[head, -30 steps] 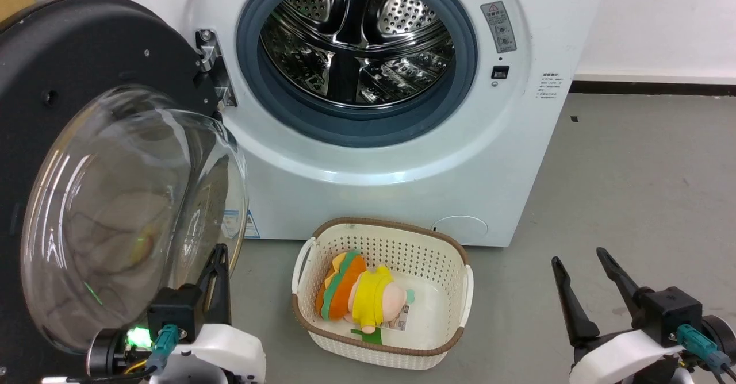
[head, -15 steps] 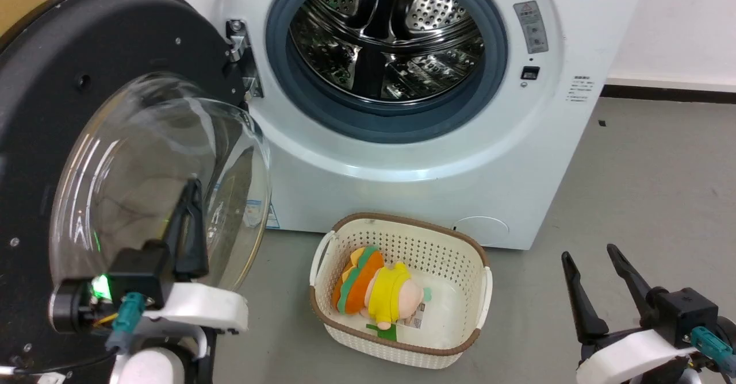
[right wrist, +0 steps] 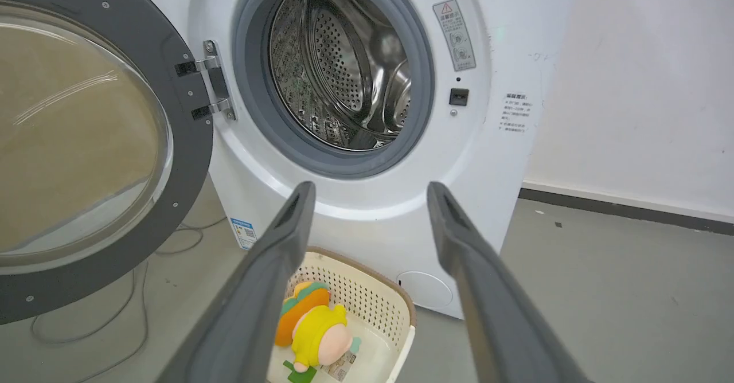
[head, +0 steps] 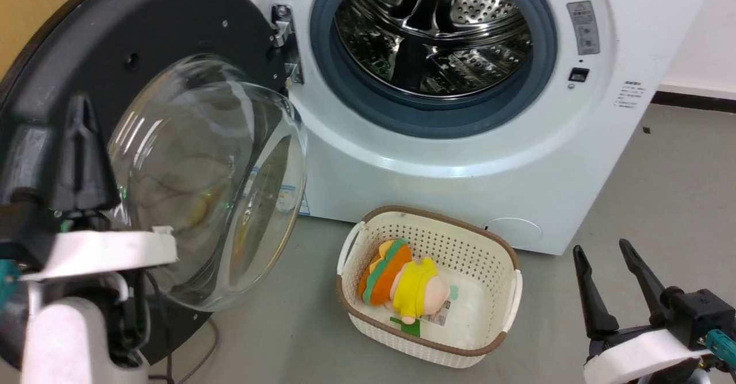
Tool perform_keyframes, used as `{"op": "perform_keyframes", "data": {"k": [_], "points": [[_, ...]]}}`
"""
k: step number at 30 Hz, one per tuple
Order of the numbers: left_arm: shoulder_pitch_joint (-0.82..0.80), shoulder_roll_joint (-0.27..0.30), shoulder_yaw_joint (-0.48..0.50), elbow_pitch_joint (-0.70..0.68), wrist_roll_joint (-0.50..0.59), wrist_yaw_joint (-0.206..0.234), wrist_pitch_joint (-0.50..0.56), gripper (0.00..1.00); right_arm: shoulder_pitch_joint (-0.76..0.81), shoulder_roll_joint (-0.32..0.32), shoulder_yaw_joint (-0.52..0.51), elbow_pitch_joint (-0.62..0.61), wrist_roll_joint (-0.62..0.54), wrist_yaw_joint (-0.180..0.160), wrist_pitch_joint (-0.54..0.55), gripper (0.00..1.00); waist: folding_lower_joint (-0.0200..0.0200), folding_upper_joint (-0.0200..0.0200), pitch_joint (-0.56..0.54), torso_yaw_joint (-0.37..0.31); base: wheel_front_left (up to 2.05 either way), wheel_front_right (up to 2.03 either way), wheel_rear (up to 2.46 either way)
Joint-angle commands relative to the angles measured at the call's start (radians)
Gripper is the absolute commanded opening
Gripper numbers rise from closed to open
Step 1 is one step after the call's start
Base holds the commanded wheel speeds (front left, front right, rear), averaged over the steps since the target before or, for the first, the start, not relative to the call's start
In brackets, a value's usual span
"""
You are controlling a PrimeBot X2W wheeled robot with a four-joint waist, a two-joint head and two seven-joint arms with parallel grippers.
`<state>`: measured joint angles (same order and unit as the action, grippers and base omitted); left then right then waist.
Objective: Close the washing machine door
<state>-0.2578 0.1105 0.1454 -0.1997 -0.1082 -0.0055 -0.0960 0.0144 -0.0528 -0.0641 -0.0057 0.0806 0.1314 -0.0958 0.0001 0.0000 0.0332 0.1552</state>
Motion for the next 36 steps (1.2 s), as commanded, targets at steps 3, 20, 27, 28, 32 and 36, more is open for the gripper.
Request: {"op": "perform_keyframes", "data": {"k": [3,20,27,28,32,36], "points": [[-0.054,0.003,0.051,-0.020,-0.033,-0.025,-0.014,0.00,-0.008,0.001,-0.011,-0.004,0.008,0.000,-0.015,1.00,-0.0001,0.0000,0.006,0.030,0.00,0.00,0.00],[-0.183,0.070,0.239,0.096,-0.250,-0.060,-0.002,0.00,-0.004,0.001,-0.034,-0.001,0.035,0.000,-0.050,1.00,-0.0001,0.0000,0.021,0.144,0.00,0.00,0.00],[-0.209,0.104,0.342,0.202,-0.364,-0.060,0.039,0.00,-0.007,0.002,-0.041,0.000,0.041,0.000,-0.063,1.00,-0.0001,0.0000,0.030,0.168,0.00,0.00,0.00],[-0.212,0.105,0.358,0.220,-0.386,-0.059,0.050,0.00,-0.006,0.002,-0.043,0.000,0.042,0.000,-0.065,1.00,-0.0001,0.0000,0.031,0.172,0.00,0.00,0.00],[-0.218,0.101,0.413,0.302,-0.510,-0.060,0.140,0.00,-0.003,0.002,-0.050,0.001,0.046,0.000,-0.073,1.00,-0.0001,0.0000,0.034,0.189,0.00,0.00,0.00],[-0.208,0.102,0.451,0.372,-0.630,-0.066,0.257,0.00,-0.001,0.002,-0.057,0.000,0.048,-0.001,-0.081,1.00,-0.0001,0.0000,0.037,0.207,0.00,0.00,0.00]]}}
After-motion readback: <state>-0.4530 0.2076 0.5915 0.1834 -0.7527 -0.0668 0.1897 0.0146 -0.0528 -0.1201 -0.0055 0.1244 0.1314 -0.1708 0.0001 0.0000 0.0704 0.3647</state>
